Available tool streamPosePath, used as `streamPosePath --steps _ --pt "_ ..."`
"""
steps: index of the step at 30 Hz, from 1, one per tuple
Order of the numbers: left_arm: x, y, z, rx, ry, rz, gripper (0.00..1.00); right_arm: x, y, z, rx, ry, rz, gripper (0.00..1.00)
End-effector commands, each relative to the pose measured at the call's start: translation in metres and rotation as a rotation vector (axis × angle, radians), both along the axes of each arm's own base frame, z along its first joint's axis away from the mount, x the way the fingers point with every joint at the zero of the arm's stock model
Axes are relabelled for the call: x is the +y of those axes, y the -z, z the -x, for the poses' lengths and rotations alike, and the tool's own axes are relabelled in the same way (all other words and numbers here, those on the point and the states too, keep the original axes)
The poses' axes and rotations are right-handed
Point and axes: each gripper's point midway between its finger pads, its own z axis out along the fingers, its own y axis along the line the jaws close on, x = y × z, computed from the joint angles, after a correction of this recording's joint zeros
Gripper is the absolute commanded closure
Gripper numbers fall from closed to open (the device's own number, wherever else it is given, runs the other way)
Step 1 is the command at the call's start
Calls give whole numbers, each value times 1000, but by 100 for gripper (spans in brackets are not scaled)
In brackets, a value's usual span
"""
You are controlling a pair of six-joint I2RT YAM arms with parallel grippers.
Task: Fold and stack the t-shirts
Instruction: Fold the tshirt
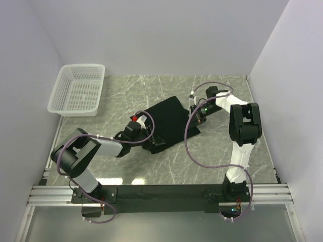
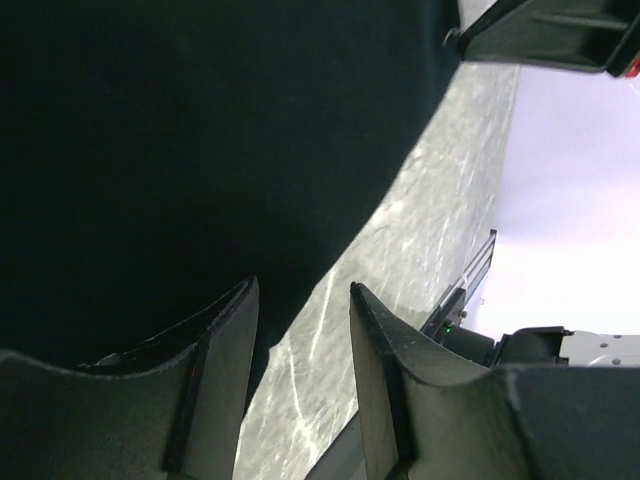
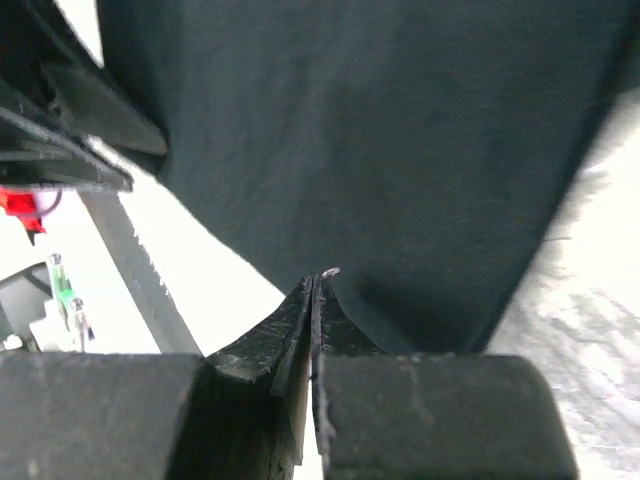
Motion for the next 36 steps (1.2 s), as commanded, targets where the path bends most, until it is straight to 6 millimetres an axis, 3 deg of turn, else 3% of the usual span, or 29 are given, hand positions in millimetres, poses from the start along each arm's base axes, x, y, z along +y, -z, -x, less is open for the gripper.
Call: streamPosePath --steps 1,8,13,16,19,22,23,25,26,27,29,30,32,36 --pt "-2 1 4 -14 -4 23 53 -6 16 -14 0 67 69 96" --pt "17 12 30 22 -27 -20 53 -15 39 -23 30 149 157 97" --pt "27 24 39 42 -31 -63 52 -16 42 -27 33 166 164 98" --pt "30 11 32 -16 -51 -63 50 -15 37 -27 24 156 155 98" --pt "34 -16 20 -108 -85 -71 48 -15 17 -26 -16 129 119 96" --pt "44 -62 8 -226 -142 -75 46 -20 -14 -26 -95 104 87 94" --pt "55 -90 0 -312 -204 -68 46 -23 -29 -27 -156 90 87 94" --pt "76 -99 1 -330 -266 -136 44 -30 -43 -25 -207 77 103 92" --pt "87 -126 2 -387 -312 -115 41 -34 -57 -25 -271 66 114 92" --pt "108 -122 1 -379 -383 -186 39 -39 -59 -23 -296 64 144 90" --pt "131 -145 9 -415 -474 -153 28 -44 -77 -21 -395 55 165 88" --pt "147 -142 10 -409 -535 -184 23 -48 -75 -18 -416 57 188 86" --pt "162 -153 20 -425 -597 -119 11 -52 -87 -15 -488 58 209 84" --pt "177 -151 34 -418 -627 -85 7 -65 -90 -10 -566 103 242 71"
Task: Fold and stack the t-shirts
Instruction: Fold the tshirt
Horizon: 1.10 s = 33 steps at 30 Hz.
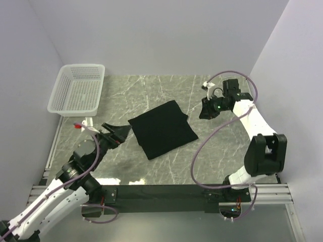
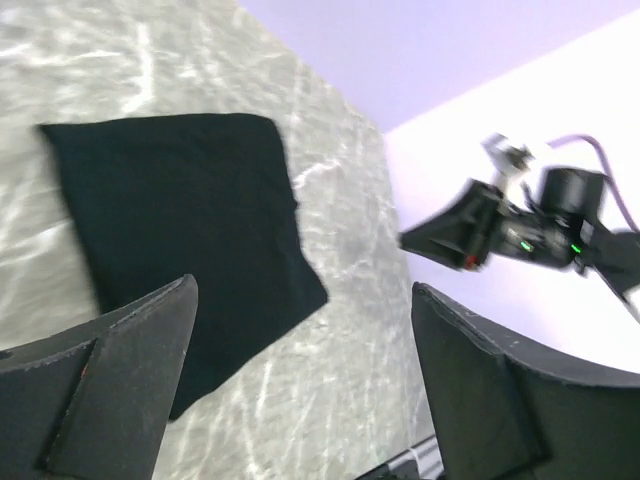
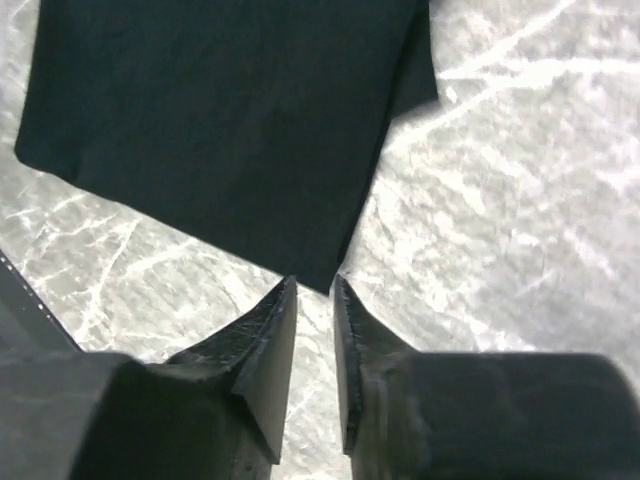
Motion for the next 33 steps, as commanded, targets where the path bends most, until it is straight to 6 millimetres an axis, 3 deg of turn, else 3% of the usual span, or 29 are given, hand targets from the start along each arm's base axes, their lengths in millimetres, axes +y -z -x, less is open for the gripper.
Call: streamPosePath --steps 1,4,6,7,9,10,14,17,22,23,33 --pt "25 45 9 142 -86 -98 6 -17 3 -4 -83 31 50 70" --pt "25 48 12 169 -65 -157 5 -23 -8 -2 -151 68 42 58" --pt "24 49 10 193 -48 -245 4 -37 -18 -2 -218 112 55 48" --pt "24 40 7 183 -49 -268 4 -42 -27 0 -254 122 60 44" --pt "23 49 2 227 -37 -378 4 -44 -29 7 -279 110 77 39" --pt "21 39 -2 213 -32 -397 4 -48 -30 8 -292 118 86 33" --pt "20 47 -16 245 -31 -532 3 -54 -41 17 -329 155 85 31" --pt "17 49 -21 248 -40 -541 1 -60 -52 17 -379 224 76 31" --pt "10 48 -27 234 -36 -497 1 -82 -68 9 -477 436 76 15" --pt "9 50 -28 238 -34 -492 0 -86 -68 8 -475 487 70 11" --pt "12 49 -34 249 -43 -493 1 -108 -50 14 -426 656 115 8"
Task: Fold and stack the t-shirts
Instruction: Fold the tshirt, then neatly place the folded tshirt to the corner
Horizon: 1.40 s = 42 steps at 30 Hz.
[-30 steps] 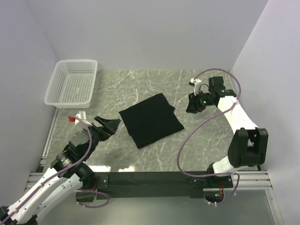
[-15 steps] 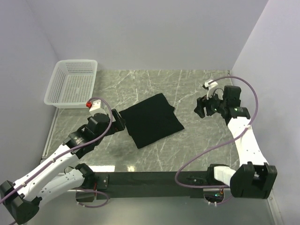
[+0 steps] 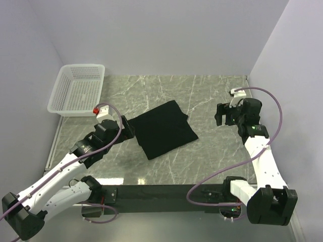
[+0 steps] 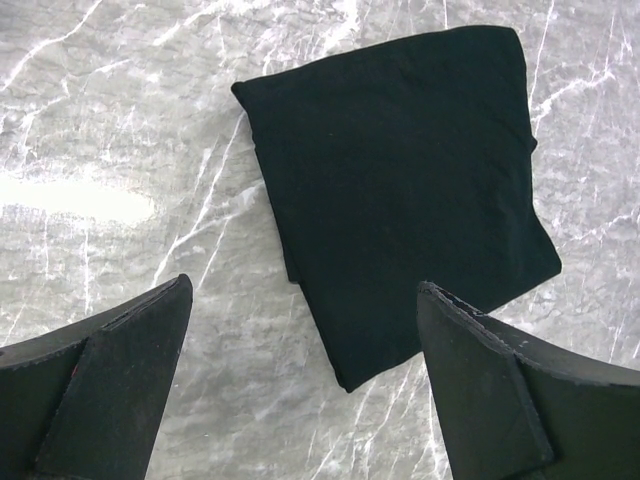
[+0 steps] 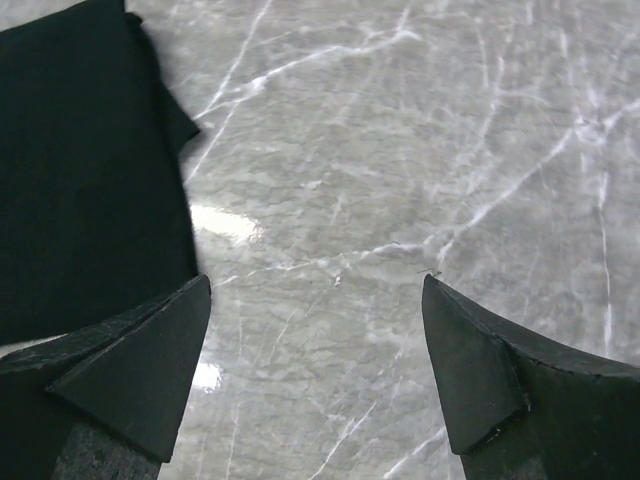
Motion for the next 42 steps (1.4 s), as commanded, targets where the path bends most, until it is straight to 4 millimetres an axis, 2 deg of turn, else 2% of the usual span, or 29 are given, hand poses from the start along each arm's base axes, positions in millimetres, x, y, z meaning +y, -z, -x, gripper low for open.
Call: streamPosePath --steps 1,12,22,25,26,27,28,30,31,33,34,35,36,37,38,39,41,42 --pt "-1 -17 -7 -51 4 20 1 -13 -15 -2 -75 94 2 8" --pt "-2 -15 -15 -60 2 37 0 -22 -17 -1 -99 176 -13 8" --pt "-2 -12 -15 -63 3 54 0 -12 -16 1 -88 107 -18 7" --pt "-3 -5 -14 -48 -4 68 1 10 -4 7 -46 -80 0 7" --pt "-4 -4 -14 -43 -4 73 1 27 1 15 -11 -189 -32 6" --pt "-3 -1 -14 -36 -8 76 1 35 5 18 13 -249 -45 6" --pt "-4 -1 -14 -35 -7 82 1 41 12 13 59 -291 -69 7" --pt "-4 -1 -13 -34 -4 90 1 53 23 15 138 -355 -135 10" --pt "-4 -4 -13 -43 -4 102 1 62 36 12 190 -396 -189 11" --pt "-3 -2 -11 -45 -10 112 0 68 44 1 224 -396 -210 11" --pt "-3 -7 -10 -60 -15 135 1 71 64 -2 301 -395 -227 11" --pt "-3 -7 -9 -62 -17 144 1 79 61 -10 311 -417 -229 11" --pt "-3 -4 -8 -59 -18 158 1 83 79 -11 393 -413 -253 11" --pt "-5 -6 -8 -71 -15 177 1 88 76 -19 404 -415 -265 11" --pt "-5 -6 -7 -71 -17 187 1 88 81 -23 431 -407 -275 11" --pt "-4 -1 -6 -61 -20 189 1 106 95 -19 492 -443 -280 11" --pt "-5 -1 -5 -62 -21 204 1 115 98 -29 509 -430 -292 11" --pt "-5 2 -5 -56 -20 203 1 121 108 -34 527 -426 -298 11"
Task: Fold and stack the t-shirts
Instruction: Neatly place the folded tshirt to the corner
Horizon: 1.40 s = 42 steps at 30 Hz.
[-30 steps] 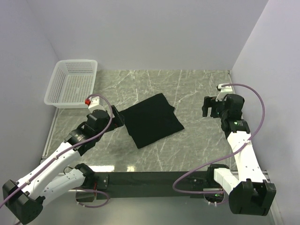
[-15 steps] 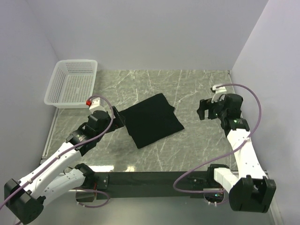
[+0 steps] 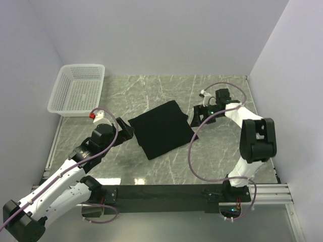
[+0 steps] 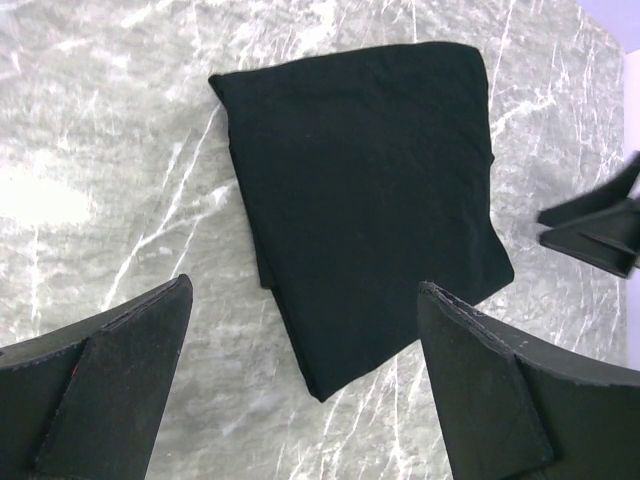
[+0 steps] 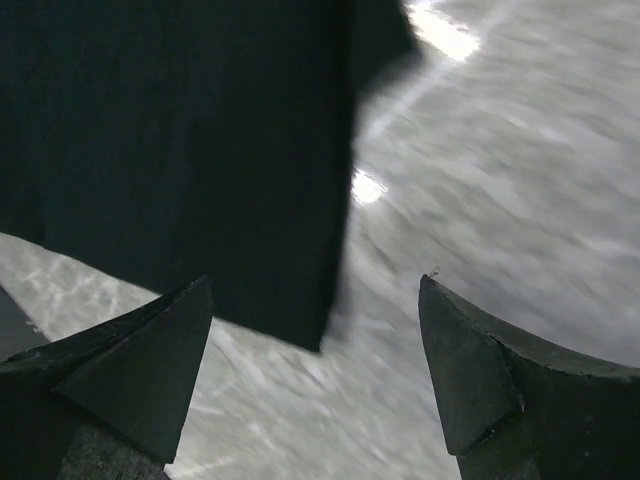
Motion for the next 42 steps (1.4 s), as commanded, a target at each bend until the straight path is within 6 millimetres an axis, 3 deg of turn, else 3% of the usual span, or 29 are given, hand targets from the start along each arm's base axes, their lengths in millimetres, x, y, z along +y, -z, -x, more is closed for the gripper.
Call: streamPosePath --steps 1,3,4,6,7,9,10,12,13,19,32,34,37,38,41,42 --pt "-5 -7 -3 -23 -1 61 0 30 -13 -19 6 -10 -51 11" --pt "-4 -8 -2 -17 -2 51 1 33 -6 -34 6 4 -35 11" --pt "-3 -8 -2 -17 -2 47 1 37 -15 -48 -25 6 -33 11" --pt "-2 -7 -1 -9 -4 38 1 37 -6 -62 -21 16 3 11" --pt "-1 -7 -1 -8 -4 36 1 41 -14 -74 -52 9 11 11" --pt "0 -2 1 5 -11 32 1 45 -2 -82 -29 3 37 11" --pt "1 -2 1 8 -12 32 1 49 -9 -92 -48 -1 36 11" --pt "2 1 3 16 -17 34 1 56 5 -90 3 -28 47 11" --pt "3 1 4 17 -18 36 1 59 1 -97 -5 -34 44 11" --pt "9 5 7 27 -38 31 1 73 15 -88 53 -106 60 11" --pt "12 5 8 30 -47 29 1 94 47 -42 151 -194 159 18" --pt "13 5 9 31 -45 28 1 95 51 -40 151 -190 194 25" --pt "14 4 10 27 -49 31 1 95 55 -42 156 -169 211 49" --pt "15 4 11 28 -52 34 0 94 57 -41 168 -162 214 63" --pt "16 4 13 26 -55 39 0 94 51 -46 150 -152 199 79" --pt "17 2 14 22 -57 42 1 91 49 -46 150 -143 194 92"
